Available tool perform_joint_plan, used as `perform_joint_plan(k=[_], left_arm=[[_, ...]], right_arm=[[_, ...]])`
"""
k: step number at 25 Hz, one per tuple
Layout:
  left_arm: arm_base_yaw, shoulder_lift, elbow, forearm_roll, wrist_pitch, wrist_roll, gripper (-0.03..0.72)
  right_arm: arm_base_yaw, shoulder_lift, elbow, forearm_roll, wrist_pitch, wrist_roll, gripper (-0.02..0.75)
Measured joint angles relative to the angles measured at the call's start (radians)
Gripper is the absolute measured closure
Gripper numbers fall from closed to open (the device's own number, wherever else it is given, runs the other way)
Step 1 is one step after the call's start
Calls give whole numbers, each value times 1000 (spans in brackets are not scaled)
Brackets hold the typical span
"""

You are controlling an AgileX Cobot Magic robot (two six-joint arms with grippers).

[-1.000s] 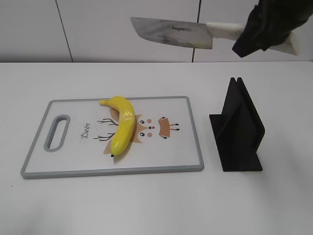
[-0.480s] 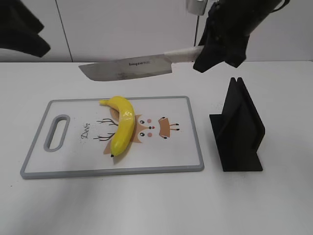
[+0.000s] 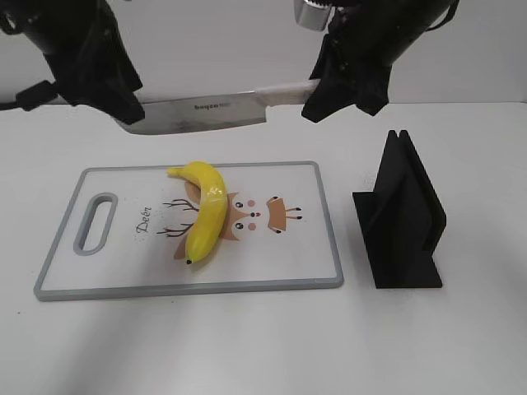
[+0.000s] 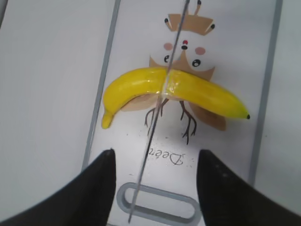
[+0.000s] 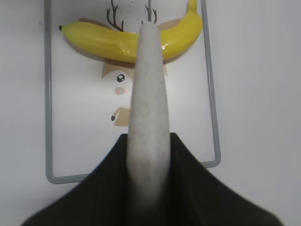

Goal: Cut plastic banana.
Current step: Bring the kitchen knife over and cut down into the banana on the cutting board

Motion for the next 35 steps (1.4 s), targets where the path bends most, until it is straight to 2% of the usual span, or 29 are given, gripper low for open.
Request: perform_joint_plan(k=[4, 7, 9, 12, 13, 14, 23, 35], left_arm=[[0, 46, 0, 24, -46, 2, 180], [0, 64, 0, 24, -71, 2, 240], [0, 72, -1, 24, -75, 2, 345], [0, 74, -1, 25, -76, 2, 579], [0, 74, -2, 29, -76, 2, 639], [0, 74, -2, 31, -74, 8, 664], [-1, 123, -1, 67, -69, 23, 693], [-4, 376, -8, 13, -124, 16, 691]], right_arm=[[0, 1, -1, 20, -19, -1, 568], [0, 1, -2, 27, -19, -11, 568], [0, 1, -2, 27, -20, -16, 568], [0, 2, -2, 27, -29, -19, 568], [0, 3, -2, 28, -33, -19, 568], [0, 8, -3, 28, -40, -24, 568], [0, 109, -6, 29, -53, -34, 568], [-4, 362, -9, -51, -77, 17, 568]])
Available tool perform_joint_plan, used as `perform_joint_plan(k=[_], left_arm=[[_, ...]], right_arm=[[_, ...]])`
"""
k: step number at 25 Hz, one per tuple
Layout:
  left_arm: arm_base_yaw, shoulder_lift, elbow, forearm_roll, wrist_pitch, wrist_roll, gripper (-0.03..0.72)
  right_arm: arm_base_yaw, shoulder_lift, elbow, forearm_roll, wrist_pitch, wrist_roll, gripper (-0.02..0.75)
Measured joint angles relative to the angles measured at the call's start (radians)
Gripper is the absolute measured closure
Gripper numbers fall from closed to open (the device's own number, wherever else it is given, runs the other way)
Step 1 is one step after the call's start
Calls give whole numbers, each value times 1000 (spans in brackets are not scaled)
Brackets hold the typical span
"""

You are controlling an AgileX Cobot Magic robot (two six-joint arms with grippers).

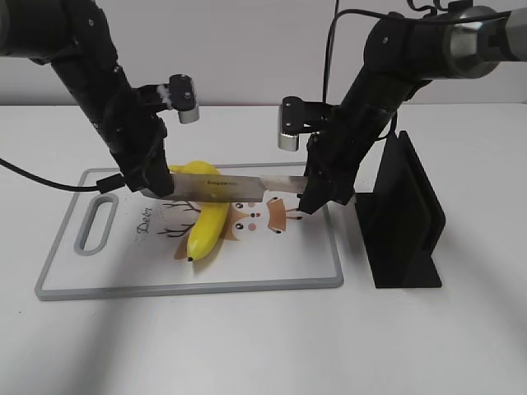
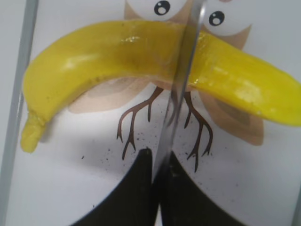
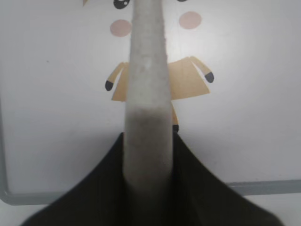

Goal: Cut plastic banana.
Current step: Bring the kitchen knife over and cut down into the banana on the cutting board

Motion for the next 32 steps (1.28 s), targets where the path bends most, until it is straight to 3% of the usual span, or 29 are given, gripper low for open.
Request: perform_joint_plan(k=[13, 20, 32], left_arm=[[-4, -118, 12, 3, 23, -6, 691], [-4, -301, 12, 18, 36, -10, 693], [-4, -316, 12, -4, 55, -11, 695]], right_arm=[[5, -83, -100, -50, 161, 77, 568], [6, -230, -150, -54, 191, 79, 568], [6, -235, -153, -55, 211, 77, 568]])
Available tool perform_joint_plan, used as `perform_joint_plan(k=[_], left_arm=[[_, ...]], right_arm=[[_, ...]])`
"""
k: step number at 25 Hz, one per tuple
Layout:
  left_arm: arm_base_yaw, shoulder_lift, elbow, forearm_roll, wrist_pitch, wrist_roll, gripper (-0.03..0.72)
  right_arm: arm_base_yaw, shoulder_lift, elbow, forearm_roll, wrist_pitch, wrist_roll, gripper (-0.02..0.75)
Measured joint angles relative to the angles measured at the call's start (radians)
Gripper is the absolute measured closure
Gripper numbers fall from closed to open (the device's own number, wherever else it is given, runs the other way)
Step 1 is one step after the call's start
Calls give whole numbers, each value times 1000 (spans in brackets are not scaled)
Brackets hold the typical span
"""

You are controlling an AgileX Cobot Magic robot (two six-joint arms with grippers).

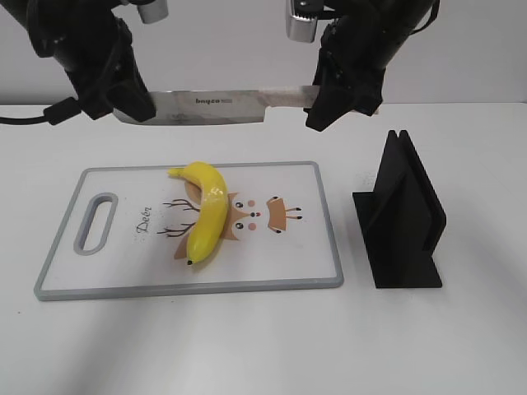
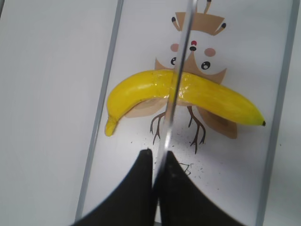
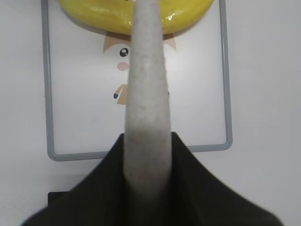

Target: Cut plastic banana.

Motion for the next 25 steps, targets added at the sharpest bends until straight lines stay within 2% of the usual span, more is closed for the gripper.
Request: perform_joint_plan(k=[3, 5, 7, 11, 13, 14, 16, 19, 22, 25], left_arm=[[0, 0, 0, -2, 2, 0, 689], [0, 0, 0, -7, 0, -10, 643], [2, -1, 0, -20, -13, -20, 547], [3, -5, 0, -27, -31, -29, 289], [3, -17, 0, -26, -47, -52, 207], [4, -26, 0, -19, -60, -77, 191], [11, -44, 0, 2, -87, -163, 171], [33, -71, 0, 75, -106, -365, 162], [82, -90, 0, 137, -99, -636, 161], [153, -100, -5, 138, -36, -816, 161]], right_arm=[[0, 0, 0, -2, 0, -2, 568], [0, 0, 0, -2, 5, -2, 568], [0, 0, 0, -5, 6, 5, 568], [0, 0, 0, -21, 6, 10, 568], [0, 0, 0, -23, 6, 10, 568], [0, 0, 0, -22, 6, 13, 568], [0, 0, 0, -22, 17, 21, 568], [0, -12, 0, -23, 27, 108, 568], [0, -30, 0, -24, 30, 277, 568], [0, -37, 0, -35, 32, 431, 568]])
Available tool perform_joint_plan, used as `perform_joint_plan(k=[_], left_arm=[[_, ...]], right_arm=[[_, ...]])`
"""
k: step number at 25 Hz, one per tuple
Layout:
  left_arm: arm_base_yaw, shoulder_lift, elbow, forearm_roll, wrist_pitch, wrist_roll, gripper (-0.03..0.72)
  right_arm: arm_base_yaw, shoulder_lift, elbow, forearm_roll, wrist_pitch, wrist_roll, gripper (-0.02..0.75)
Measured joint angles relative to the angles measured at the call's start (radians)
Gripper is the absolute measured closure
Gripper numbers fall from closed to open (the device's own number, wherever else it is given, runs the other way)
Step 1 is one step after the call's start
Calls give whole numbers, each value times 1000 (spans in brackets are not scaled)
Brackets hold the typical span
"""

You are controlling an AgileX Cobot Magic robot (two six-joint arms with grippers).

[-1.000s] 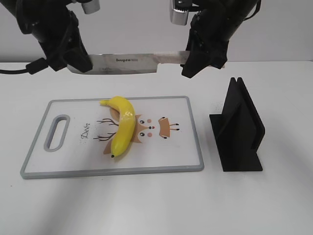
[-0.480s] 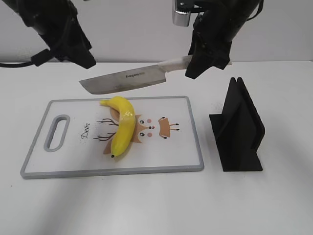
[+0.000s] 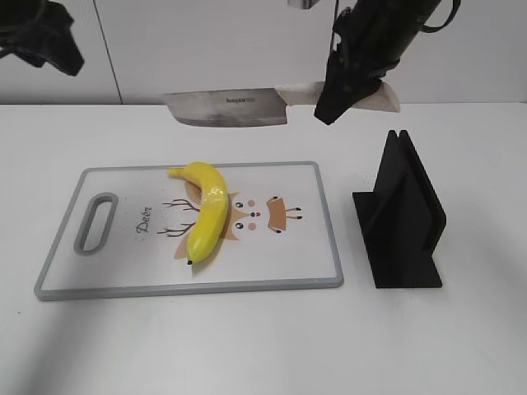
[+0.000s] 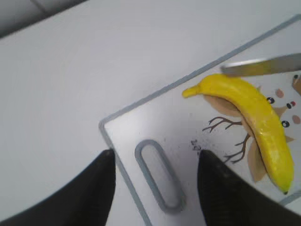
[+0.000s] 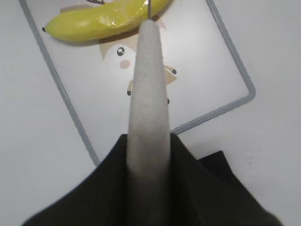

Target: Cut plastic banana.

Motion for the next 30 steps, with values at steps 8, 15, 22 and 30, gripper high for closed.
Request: perform_joint_plan(k=[8, 15, 22, 30], left_arm=[[157, -21, 4, 55, 201, -256, 160], [168, -166, 90, 95, 206, -268, 160], [168, -329, 204, 104, 208, -268, 160], [168, -541, 367, 112, 208, -271, 160]], right_arm=[[-53, -9, 0, -95, 5, 527, 568], [-134, -122, 23, -103, 5, 710, 569], [-201, -307, 317, -116, -144, 798, 569], [-210, -487, 612, -116, -309, 857, 569]])
